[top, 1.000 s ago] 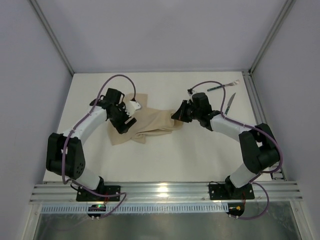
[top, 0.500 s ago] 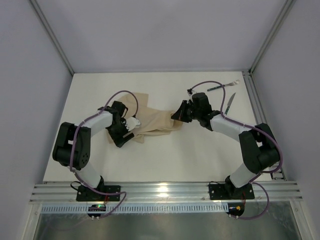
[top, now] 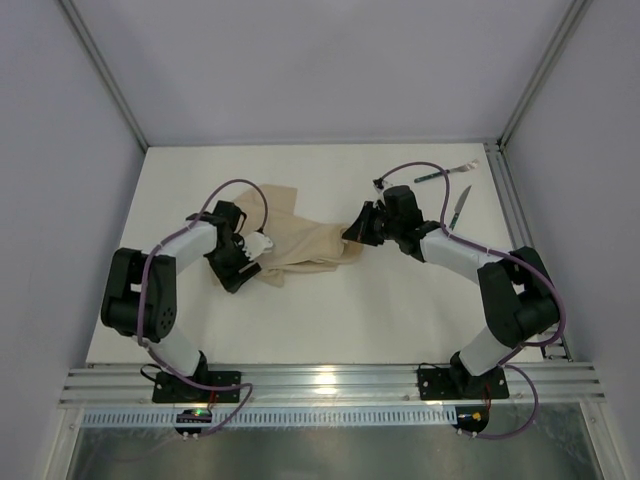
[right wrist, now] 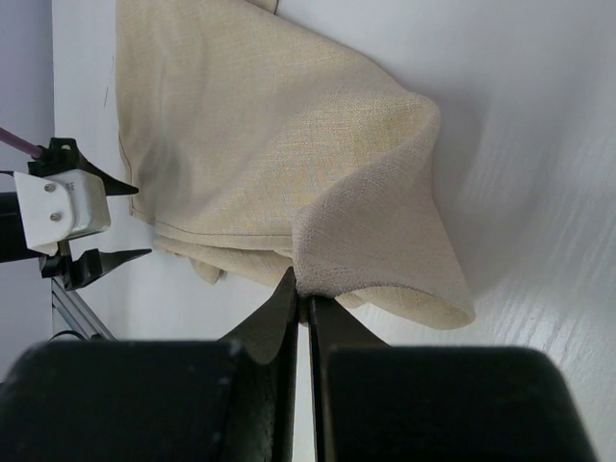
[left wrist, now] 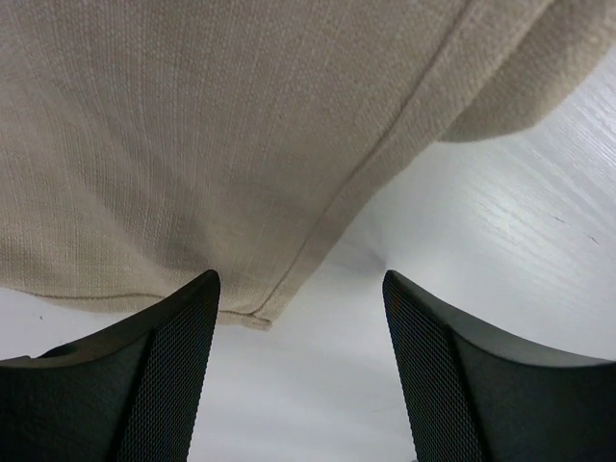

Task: Fold the napkin into a case and place the utensils inside
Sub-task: Pick up the crumpled napkin from the center of the board.

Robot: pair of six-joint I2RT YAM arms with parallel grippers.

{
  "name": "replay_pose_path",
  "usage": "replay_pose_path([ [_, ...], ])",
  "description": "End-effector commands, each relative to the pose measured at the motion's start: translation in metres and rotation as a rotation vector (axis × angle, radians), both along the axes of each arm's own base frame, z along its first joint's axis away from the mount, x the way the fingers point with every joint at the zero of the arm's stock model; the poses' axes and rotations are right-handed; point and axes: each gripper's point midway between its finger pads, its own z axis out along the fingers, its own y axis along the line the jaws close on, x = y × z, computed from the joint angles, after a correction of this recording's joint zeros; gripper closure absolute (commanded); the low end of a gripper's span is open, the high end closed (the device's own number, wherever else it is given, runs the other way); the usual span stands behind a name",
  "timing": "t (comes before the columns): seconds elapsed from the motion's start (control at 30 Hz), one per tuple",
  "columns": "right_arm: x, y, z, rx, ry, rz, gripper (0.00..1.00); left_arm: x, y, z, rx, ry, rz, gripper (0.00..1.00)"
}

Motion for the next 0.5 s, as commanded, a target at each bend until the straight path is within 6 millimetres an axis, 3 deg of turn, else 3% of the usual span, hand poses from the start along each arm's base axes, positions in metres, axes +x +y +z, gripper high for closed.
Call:
replay_pose_path([
  [0.0, 0.006, 0.005, 0.027, 0.011, -0.073, 0.021, 0.96, -0.008, -0.005, 0.021, -0.063, -0.016, -0.027, 0.29],
  [0.1, 0.006, 0.005, 0.027, 0.011, -0.071, 0.024, 0.96, -0.010, -0.004, 0.030, -0.066, -0.038, -0.038, 0.28],
  [0.2, 0.007, 0.005, 0.026, 0.011, -0.070, 0.024, 0.96, -0.009, 0.002, 0.025, -0.048, -0.032, -0.036, 0.27],
  [0.47, 0.006, 0.005, 0.029, 0.012, -0.077, 0.025, 0.96, -0.007, 0.033, -0.015, 0.052, 0.030, 0.012, 0.27],
])
